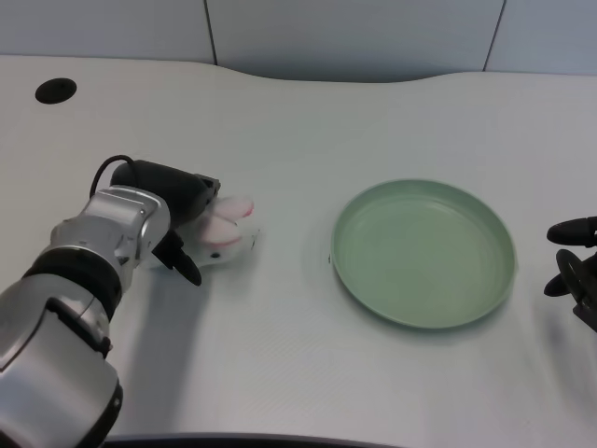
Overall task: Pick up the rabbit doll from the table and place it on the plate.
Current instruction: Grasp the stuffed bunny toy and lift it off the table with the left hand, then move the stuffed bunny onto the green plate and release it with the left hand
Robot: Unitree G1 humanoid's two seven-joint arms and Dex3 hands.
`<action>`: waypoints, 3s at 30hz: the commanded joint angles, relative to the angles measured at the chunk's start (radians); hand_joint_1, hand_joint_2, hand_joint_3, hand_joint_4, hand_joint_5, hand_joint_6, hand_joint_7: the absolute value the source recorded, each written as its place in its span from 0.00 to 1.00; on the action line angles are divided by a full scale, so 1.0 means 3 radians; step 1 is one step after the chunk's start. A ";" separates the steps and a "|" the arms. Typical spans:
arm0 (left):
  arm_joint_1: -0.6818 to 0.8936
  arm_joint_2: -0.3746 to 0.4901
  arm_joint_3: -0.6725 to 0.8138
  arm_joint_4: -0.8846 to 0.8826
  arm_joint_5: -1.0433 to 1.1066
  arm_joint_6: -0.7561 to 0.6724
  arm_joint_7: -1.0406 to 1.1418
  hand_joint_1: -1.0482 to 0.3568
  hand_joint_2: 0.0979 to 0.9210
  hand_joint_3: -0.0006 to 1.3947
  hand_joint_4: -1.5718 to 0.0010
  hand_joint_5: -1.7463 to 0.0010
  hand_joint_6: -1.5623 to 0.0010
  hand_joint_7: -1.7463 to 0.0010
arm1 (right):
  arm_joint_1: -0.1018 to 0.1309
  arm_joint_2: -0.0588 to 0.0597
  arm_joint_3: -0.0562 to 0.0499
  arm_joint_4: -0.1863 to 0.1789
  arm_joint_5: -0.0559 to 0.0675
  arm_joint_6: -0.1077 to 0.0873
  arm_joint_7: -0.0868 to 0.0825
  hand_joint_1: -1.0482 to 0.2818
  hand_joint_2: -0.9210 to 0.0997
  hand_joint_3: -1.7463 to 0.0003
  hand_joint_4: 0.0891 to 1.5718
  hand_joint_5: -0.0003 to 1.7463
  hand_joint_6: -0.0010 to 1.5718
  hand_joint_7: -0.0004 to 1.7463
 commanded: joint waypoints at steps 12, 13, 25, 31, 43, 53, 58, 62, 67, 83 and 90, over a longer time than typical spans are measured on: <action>0.0300 0.0055 0.0105 0.0051 -0.0075 -0.0347 0.1062 0.61 0.95 0.01 0.73 0.02 0.79 0.10 | 0.0081 -0.0083 -0.0098 0.0044 0.0037 -0.0123 0.0037 0.60 0.00 0.73 0.22 0.92 0.25 0.69; 0.0300 0.0053 0.0124 0.0053 -0.0091 -0.0364 0.1092 0.62 0.96 0.01 0.70 0.01 0.78 0.06 | 0.0079 -0.0084 -0.0100 0.0051 0.0043 -0.0122 0.0041 0.60 0.00 0.72 0.22 0.92 0.25 0.69; 0.0166 0.0102 0.0280 0.0053 -0.0168 -0.0428 0.1048 0.60 1.00 0.15 0.56 0.12 0.62 0.21 | -0.0009 -0.0082 -0.0083 0.0162 0.0040 -0.0149 0.0048 0.59 0.00 0.73 0.24 0.93 0.25 0.69; 0.0052 0.0119 0.0455 -0.0006 -0.0309 -0.0685 0.1320 0.62 0.99 0.12 0.53 0.00 0.67 0.00 | -0.0059 -0.0089 -0.0067 0.0245 0.0013 -0.0203 0.0066 0.58 0.00 0.73 0.23 0.93 0.26 0.69; -0.0319 -0.0151 0.0679 -0.0083 -0.0509 -0.1011 0.1388 0.66 0.93 0.05 0.47 0.00 0.64 0.00 | -0.0118 -0.0035 0.0021 0.0123 -0.0004 0.0078 -0.0032 0.60 0.00 0.73 0.16 0.92 0.24 0.70; -0.0435 -0.0596 0.0504 -0.0095 -0.0369 -0.1154 0.1410 0.65 0.95 0.06 0.41 0.00 0.59 0.00 | -0.0066 0.0035 0.0128 -0.0073 -0.0048 0.0202 -0.0121 0.59 0.00 0.74 0.15 0.93 0.22 0.72; -0.0492 -0.0803 0.0390 -0.0086 -0.0303 -0.1140 0.1372 0.64 0.92 0.05 0.41 0.00 0.59 0.00 | -0.0059 0.0031 0.0160 -0.0107 -0.0075 0.0225 -0.0123 0.58 0.00 0.73 0.16 0.96 0.22 0.74; -0.0487 -0.1019 0.0297 -0.0077 -0.0251 -0.1114 0.1368 0.59 0.92 0.05 0.42 0.00 0.61 0.01 | -0.0051 0.0036 0.0187 -0.0100 -0.0094 0.0161 -0.0110 0.58 0.00 0.72 0.17 0.98 0.21 0.77; -0.0384 -0.1095 0.0192 -0.0054 -0.0187 -0.1140 0.1471 0.62 0.95 0.06 0.40 0.00 0.57 0.00 | -0.0006 0.0058 0.0218 -0.0192 -0.0103 0.0240 -0.0167 0.57 0.00 0.73 0.16 0.98 0.20 0.80; -0.0292 -0.1161 0.0053 -0.0024 -0.0128 -0.1097 0.1339 0.60 0.96 0.03 0.41 0.00 0.58 0.04 | 0.0116 0.0122 0.0301 -0.0353 -0.0174 0.0222 -0.0218 0.57 0.00 0.72 0.16 0.95 0.19 0.80; -0.0278 -0.1156 0.0152 -0.0010 -0.0268 -0.1107 0.0972 0.51 0.96 0.01 0.69 0.12 0.75 0.21 | 0.0129 0.0113 0.0323 -0.0378 -0.0220 0.0217 -0.0237 0.57 0.00 0.73 0.17 0.96 0.20 0.79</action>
